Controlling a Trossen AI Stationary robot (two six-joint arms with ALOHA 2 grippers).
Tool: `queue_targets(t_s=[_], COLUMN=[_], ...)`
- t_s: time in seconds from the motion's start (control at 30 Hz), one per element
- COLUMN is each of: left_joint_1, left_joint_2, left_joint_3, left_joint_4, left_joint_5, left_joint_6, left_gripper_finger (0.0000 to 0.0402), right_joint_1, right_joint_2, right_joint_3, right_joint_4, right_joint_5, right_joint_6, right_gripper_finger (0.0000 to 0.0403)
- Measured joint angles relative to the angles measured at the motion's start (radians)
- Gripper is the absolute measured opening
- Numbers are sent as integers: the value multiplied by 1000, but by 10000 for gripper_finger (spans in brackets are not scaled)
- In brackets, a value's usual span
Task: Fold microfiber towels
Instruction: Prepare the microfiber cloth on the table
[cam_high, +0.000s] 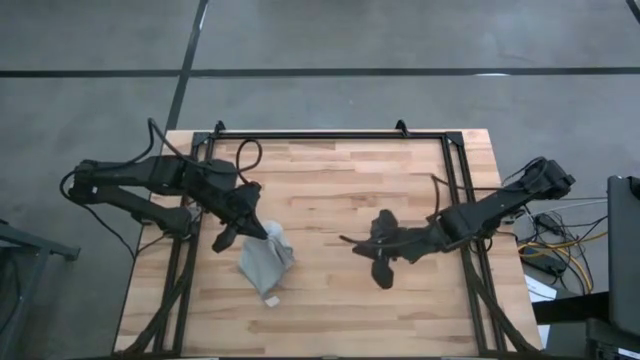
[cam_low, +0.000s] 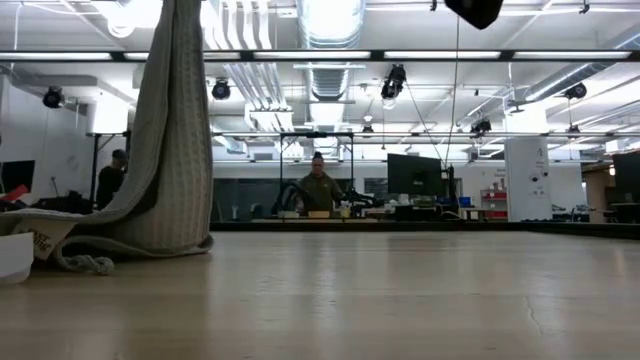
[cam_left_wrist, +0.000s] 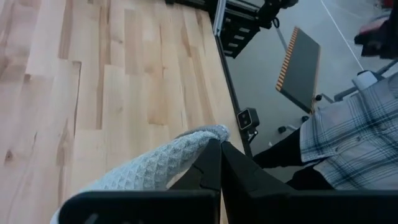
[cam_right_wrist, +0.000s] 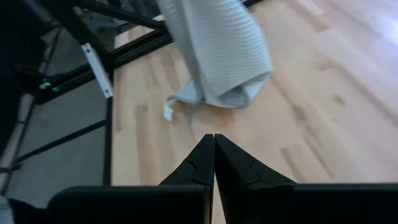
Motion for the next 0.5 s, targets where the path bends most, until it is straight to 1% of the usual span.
queue_targets(t_s=[0.13, 0.23, 0.37, 0.5], left_joint_1=[0, 0, 0, 0], left_joint_2=[-5, -6, -6, -7], left_joint_3=[0, 0, 0, 0], left_joint_4=[26, 51, 64, 62], left_joint_5=[0, 1, 2, 4], left_joint_6=[1, 1, 1, 1], left_gripper_finger=[0, 0, 0, 0], right_joint_1=[0, -3, -10, -14], right_joint_2=[56, 110, 185, 267], right_joint_3=[0, 0, 0, 0], right_joint_4=[75, 100, 121, 149], right_joint_5=[-35, -65, -72, -73], right_joint_6=[-3, 5, -26, 0], right_gripper_finger=[10, 20, 40, 42])
